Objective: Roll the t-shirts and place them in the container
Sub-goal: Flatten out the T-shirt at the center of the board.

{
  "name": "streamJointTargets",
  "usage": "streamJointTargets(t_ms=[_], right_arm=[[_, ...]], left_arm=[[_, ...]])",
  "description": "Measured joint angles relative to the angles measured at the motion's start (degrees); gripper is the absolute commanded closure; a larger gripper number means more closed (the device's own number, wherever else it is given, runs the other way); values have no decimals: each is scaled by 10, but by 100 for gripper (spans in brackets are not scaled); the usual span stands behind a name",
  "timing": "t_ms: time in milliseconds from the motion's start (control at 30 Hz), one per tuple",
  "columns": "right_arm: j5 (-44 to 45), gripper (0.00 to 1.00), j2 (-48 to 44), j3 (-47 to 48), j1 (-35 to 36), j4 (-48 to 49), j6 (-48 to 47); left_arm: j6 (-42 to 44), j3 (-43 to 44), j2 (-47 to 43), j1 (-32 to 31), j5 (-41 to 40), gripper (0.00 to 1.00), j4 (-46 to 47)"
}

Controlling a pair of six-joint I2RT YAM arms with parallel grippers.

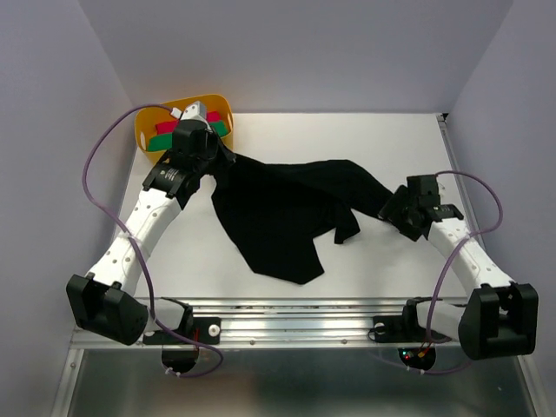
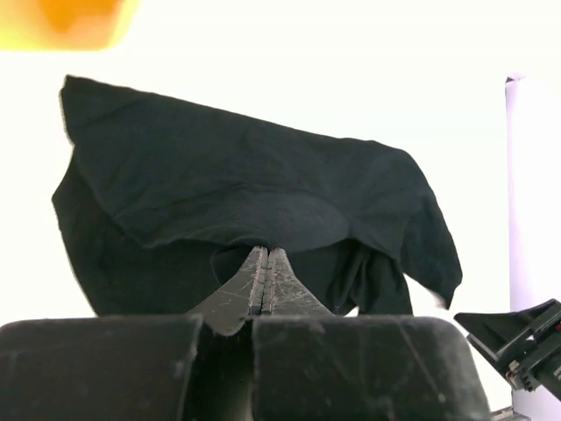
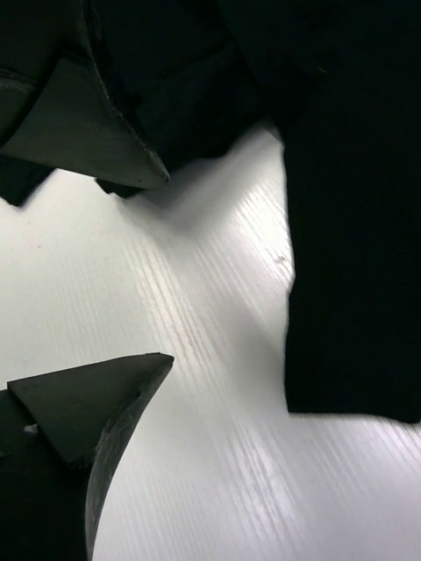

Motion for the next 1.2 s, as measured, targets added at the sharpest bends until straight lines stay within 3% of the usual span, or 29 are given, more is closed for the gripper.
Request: streamJointTargets(t_ms=[100,300,467,600,667,700,733,767,833,1067,1200], right_arm=[[-23,31,-4,-22,-60,27,6],[-82,31,16,-59,-131,85,19],[-130,32,62,-72,-150,143,33],[-154,39,107,-72,-150,196,44],[-159,52,129,-72,-150,217,48],[-159,70,138,-72,-150,230,51],[-159,70,143,-72,-150,237,52],[-156,88,151,-72,-150,248,54],[-150,99,170,-63,-150,260,49],[-128,99,219,68,-150,253,42],[-123,99,253,251,-154,231,33]], left_arm=[[4,4,0,6,9,100,0],[8,4,0,6,26,100,-1],[11,5,1,6,30,100,-1],[12,6,5,6,33,100,0],[12,7,6,6,35,100,0],[12,7,7,6,37,100,0],[12,7,8,6,38,100,0],[12,7,10,6,39,100,0],[12,7,14,6,41,100,0],[15,54,53,22,57,100,-9],[23,175,119,47,81,100,-23]])
